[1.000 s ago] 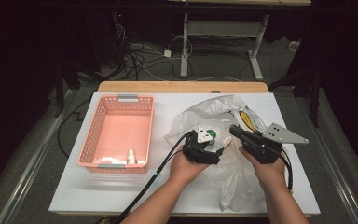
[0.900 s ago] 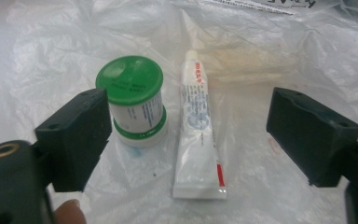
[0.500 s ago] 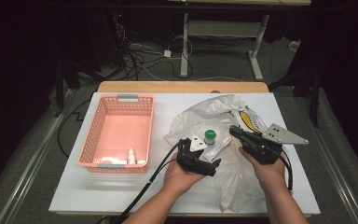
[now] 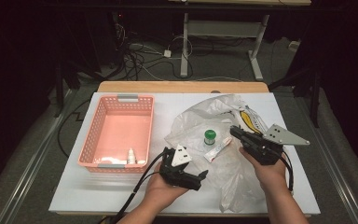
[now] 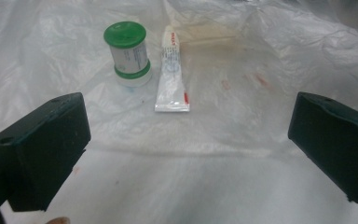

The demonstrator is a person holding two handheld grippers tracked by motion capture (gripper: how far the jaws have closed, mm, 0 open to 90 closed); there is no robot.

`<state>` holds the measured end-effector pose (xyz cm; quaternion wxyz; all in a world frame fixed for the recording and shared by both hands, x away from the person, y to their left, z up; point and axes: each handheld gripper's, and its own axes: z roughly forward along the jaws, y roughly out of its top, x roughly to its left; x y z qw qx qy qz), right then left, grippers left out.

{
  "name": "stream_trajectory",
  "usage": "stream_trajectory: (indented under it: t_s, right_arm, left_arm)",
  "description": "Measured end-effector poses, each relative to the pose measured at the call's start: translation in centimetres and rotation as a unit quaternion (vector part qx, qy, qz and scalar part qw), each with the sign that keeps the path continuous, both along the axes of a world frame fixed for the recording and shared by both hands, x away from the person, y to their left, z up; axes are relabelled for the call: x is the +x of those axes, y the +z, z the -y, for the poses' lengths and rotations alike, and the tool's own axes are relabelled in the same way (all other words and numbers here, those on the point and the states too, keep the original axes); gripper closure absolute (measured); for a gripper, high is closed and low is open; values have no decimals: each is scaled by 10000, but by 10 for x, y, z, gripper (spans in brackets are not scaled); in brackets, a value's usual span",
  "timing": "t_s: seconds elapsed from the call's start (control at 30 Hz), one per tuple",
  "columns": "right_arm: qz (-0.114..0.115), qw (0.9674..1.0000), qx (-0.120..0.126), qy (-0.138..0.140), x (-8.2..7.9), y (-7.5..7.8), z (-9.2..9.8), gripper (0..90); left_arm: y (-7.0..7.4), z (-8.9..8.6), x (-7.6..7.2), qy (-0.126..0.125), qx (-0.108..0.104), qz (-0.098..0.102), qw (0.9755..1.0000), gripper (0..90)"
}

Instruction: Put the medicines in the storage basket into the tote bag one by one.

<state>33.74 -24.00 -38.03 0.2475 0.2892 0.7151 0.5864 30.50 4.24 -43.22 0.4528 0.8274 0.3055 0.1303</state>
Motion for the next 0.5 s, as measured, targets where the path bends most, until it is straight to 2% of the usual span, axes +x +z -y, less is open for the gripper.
stream_trajectory:
  t_s: [0.3, 0.43, 0.5]
  right_arm:
    - [-17, 10000, 14, -2, 0, -1, 0, 900]
    - [-42, 10000, 3, -8, 0, -1, -1, 900]
    - [-36, 10000, -12, -2, 0, -2, -1, 900]
  left_arm:
    - [10, -42, -14, 292, -32, 69, 9995, 0]
    - [11, -59, -15, 468, 2, 123, 9988, 0]
    - [13, -68, -15, 576, -53, 115, 9983, 0]
